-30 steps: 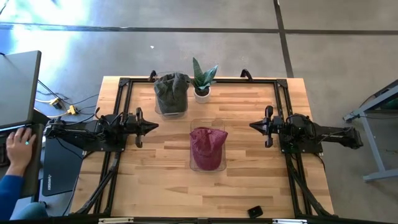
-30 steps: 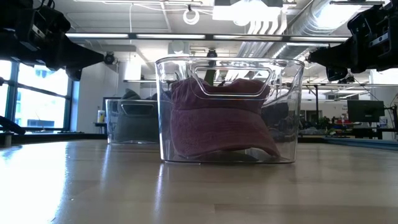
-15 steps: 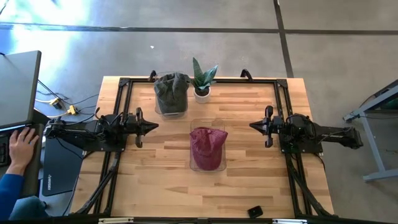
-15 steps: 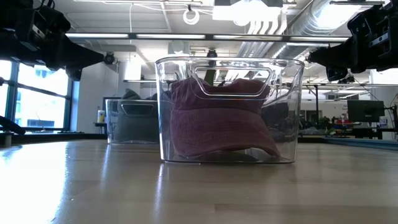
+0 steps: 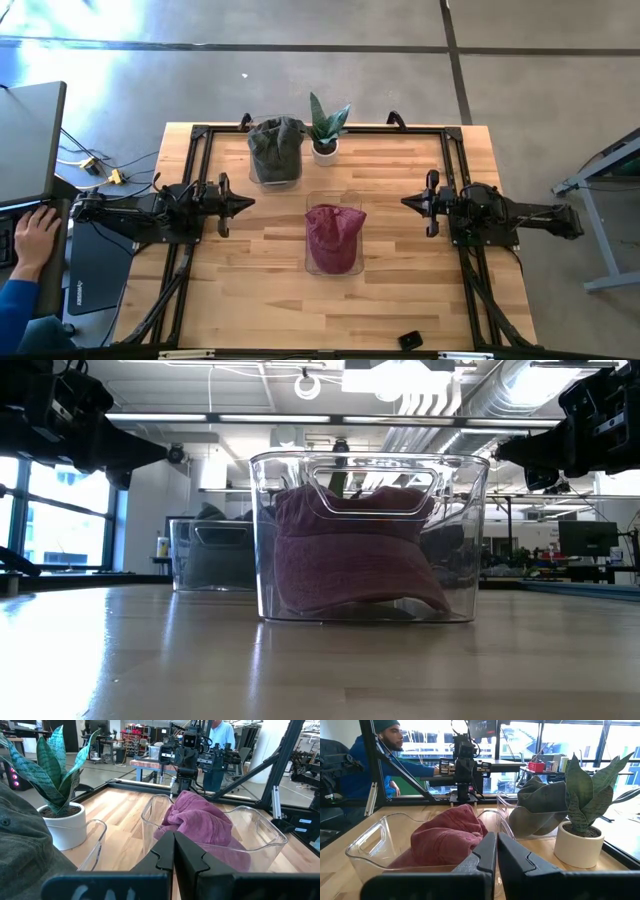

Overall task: Pick & Place hat
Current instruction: Return to Home Position

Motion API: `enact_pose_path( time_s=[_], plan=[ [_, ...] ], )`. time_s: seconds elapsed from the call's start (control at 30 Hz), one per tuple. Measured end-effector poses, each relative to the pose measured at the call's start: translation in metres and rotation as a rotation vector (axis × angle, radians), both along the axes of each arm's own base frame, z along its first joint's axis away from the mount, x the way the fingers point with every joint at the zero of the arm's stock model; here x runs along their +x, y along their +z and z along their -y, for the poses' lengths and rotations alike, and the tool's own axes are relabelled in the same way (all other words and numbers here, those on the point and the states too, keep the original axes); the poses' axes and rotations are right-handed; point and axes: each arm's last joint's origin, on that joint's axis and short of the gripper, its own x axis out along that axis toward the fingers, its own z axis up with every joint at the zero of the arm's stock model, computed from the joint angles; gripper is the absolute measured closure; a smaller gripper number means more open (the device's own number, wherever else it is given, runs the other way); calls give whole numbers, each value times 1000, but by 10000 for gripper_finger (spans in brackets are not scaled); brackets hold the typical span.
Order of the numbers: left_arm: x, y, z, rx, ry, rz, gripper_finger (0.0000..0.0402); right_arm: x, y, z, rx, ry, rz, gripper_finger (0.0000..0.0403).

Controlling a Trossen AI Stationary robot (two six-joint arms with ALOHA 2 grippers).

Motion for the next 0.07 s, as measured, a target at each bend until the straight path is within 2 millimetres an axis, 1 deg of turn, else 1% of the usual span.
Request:
enact_pose_path(
  time_s=[0.07],
  plan=[
    [0, 0, 0, 0, 0, 0, 401, 0, 0, 0, 0, 0, 0, 391]
  ],
)
